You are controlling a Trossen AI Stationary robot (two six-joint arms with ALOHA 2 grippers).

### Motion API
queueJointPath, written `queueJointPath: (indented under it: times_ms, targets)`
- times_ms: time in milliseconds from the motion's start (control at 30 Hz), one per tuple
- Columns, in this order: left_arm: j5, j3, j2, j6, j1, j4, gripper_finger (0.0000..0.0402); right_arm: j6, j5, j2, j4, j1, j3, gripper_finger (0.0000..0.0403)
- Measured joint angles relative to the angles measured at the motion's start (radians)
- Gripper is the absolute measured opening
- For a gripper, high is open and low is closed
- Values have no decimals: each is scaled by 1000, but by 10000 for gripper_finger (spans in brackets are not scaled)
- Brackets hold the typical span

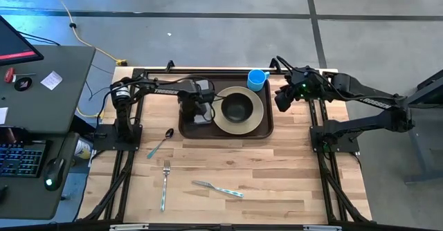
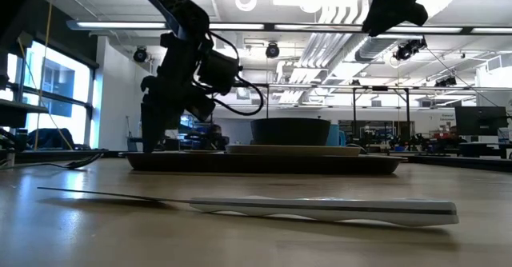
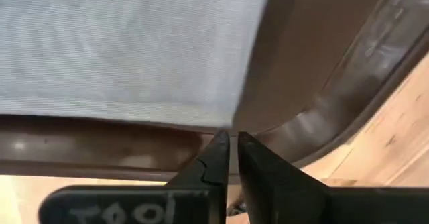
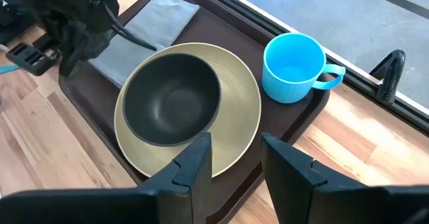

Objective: Set up tray
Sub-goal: Put the gray napkin on the brown tray to the left of the white plate

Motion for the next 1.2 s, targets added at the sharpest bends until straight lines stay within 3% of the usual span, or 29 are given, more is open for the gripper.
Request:
queueJointPath:
  times_ms: [300,533,900,1200]
  targets:
    - [-66,117,0,4,13,-113,29,-4,25,0,0,0,0,119]
    - [-194,267,-1,-12,64,32,55,1,11,0,0,0,0,119]
    - [-215,181,25,-33,207,209,47,31,-59,0,0,0,0,119]
    - [-140,173,84,-78,232,355,37,59,-59,0,0,0,0,119]
